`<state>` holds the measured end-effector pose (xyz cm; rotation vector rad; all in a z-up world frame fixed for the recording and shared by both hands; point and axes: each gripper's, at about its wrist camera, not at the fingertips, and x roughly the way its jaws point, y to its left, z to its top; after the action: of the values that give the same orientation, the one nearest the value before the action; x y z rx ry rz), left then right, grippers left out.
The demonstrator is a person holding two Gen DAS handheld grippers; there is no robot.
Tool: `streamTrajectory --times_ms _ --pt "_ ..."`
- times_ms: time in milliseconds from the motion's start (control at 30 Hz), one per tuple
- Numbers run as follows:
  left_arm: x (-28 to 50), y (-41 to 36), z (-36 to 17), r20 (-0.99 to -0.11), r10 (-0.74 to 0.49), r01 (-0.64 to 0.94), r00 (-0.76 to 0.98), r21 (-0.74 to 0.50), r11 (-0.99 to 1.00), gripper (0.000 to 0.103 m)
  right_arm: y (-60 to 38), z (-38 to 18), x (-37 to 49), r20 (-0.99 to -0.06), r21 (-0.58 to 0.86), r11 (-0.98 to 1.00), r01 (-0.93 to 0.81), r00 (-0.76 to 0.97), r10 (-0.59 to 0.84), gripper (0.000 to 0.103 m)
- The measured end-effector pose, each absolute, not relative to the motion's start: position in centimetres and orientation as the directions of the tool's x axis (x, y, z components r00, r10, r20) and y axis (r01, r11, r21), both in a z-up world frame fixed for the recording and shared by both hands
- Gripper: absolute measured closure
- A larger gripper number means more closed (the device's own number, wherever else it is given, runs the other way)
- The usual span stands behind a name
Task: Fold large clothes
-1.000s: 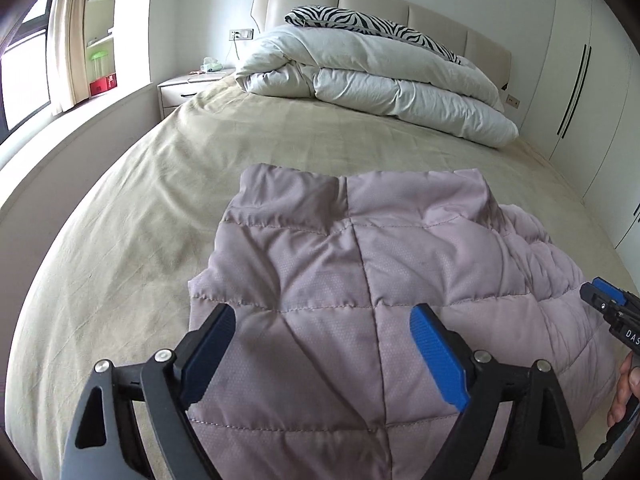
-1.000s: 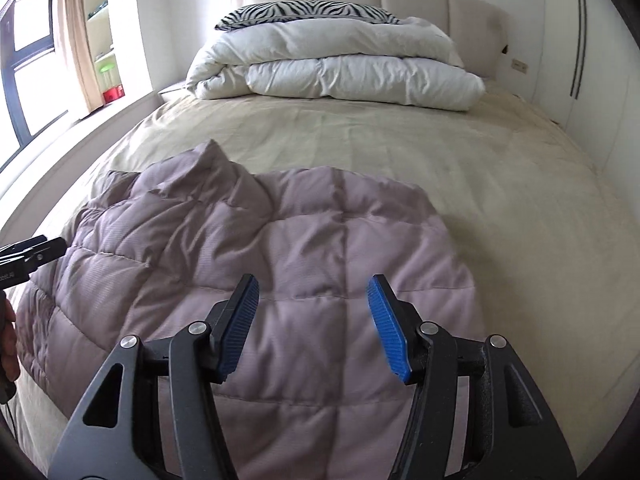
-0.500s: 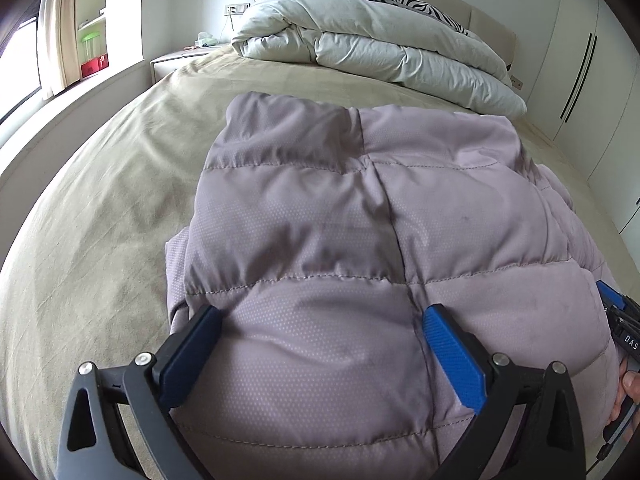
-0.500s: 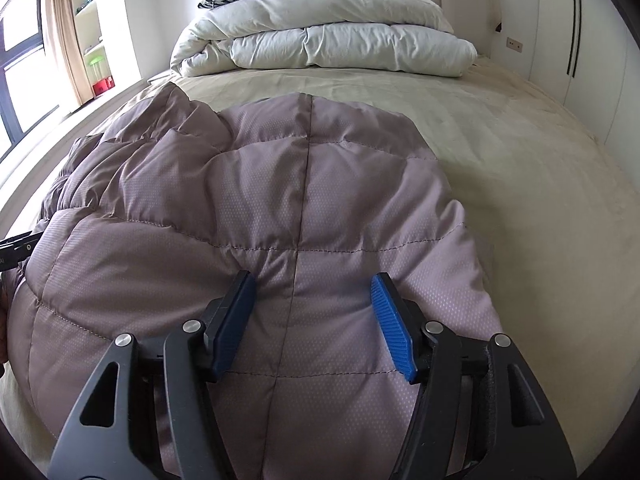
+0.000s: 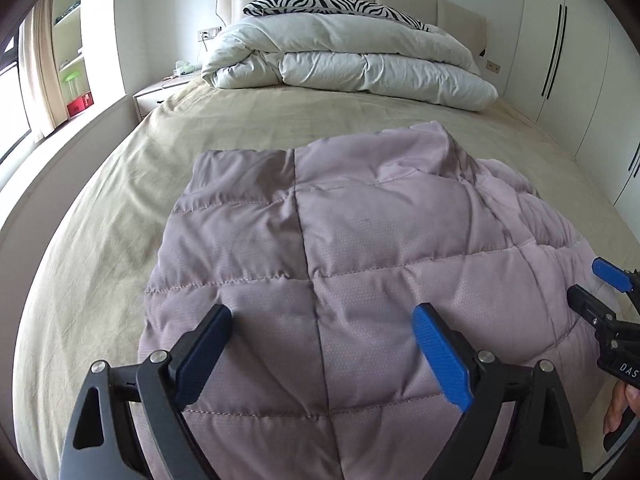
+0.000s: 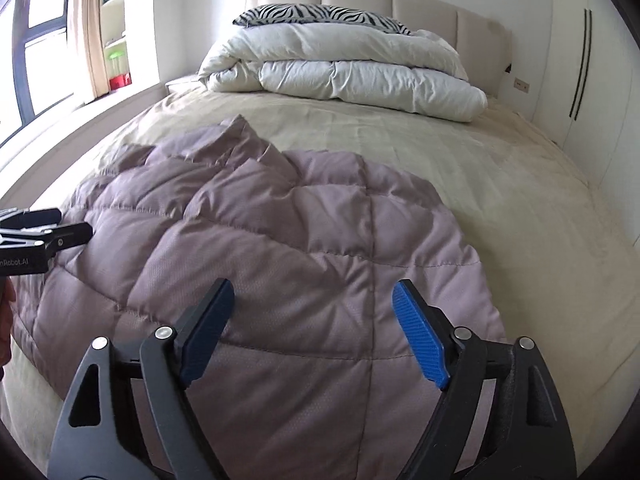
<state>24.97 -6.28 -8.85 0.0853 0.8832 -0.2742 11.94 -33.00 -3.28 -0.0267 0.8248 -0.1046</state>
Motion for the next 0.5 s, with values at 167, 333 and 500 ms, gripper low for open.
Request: streamTrajectory --times_ms 167,333,500 --pt "25.9 -6.6 -10.4 -0.778 -0.2 0.268 0.596 -0.042 0.962 0.0 -35.1 -6.5 12.5 -0.751 0.065 0.995 0.077 0.66 -0.002 0.011" --pt "26.3 -6.7 -11.5 -0.765 -0.214 0.276 0.608 -0.05 0.96 0.0 -33.8 -7.7 12.5 -0.741 -0.035 0.997 0.065 0.668 -0.069 0.011" --pt "26.2 -6.2 -10.8 -0.771 -0.226 0.271 0.596 -0.072 0.96 0.0 -33.8 -7.1 13.0 -0.776 -0.024 0.996 0.083 0.627 -0.07 0.012"
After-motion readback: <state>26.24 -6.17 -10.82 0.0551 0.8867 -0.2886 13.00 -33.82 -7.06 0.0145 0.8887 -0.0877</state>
